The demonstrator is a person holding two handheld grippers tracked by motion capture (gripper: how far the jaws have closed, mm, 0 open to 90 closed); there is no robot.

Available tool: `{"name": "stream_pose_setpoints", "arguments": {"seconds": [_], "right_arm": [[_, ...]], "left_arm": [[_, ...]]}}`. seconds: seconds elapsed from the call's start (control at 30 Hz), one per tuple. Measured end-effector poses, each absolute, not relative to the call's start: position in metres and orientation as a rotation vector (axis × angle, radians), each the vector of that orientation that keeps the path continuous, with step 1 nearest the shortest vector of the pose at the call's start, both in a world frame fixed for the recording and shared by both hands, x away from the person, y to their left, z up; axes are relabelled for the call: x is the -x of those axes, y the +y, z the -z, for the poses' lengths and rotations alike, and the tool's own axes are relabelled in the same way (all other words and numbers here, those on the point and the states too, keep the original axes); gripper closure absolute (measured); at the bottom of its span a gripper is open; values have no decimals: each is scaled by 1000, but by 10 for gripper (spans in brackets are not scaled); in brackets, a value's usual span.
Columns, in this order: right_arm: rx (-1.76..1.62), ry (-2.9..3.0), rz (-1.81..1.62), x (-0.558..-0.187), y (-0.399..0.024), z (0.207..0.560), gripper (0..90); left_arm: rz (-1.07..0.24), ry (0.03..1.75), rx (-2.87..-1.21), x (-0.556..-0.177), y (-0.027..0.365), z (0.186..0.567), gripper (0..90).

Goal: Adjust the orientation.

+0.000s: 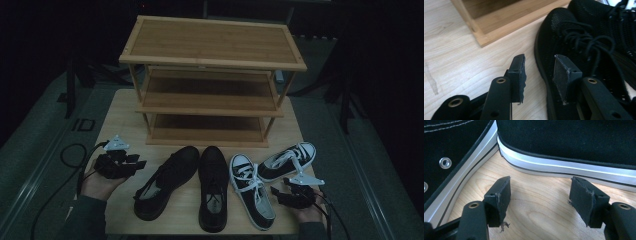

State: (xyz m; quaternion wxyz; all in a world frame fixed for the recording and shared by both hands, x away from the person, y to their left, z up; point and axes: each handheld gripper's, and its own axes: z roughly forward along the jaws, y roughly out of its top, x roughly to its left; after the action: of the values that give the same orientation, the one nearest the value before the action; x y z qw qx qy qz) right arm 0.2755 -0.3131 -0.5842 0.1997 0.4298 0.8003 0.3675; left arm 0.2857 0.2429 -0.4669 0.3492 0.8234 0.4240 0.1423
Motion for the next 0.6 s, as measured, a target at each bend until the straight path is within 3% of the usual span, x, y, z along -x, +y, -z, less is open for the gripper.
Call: {"name": "stream_pose_setpoints", "arguments": {"seconds": [0.6], "right_arm": [[-1198, 2241, -1028, -276, -313, 584, 323]], "left_arm": [[-322, 1004, -2225, -280, 217, 457, 591]]}}
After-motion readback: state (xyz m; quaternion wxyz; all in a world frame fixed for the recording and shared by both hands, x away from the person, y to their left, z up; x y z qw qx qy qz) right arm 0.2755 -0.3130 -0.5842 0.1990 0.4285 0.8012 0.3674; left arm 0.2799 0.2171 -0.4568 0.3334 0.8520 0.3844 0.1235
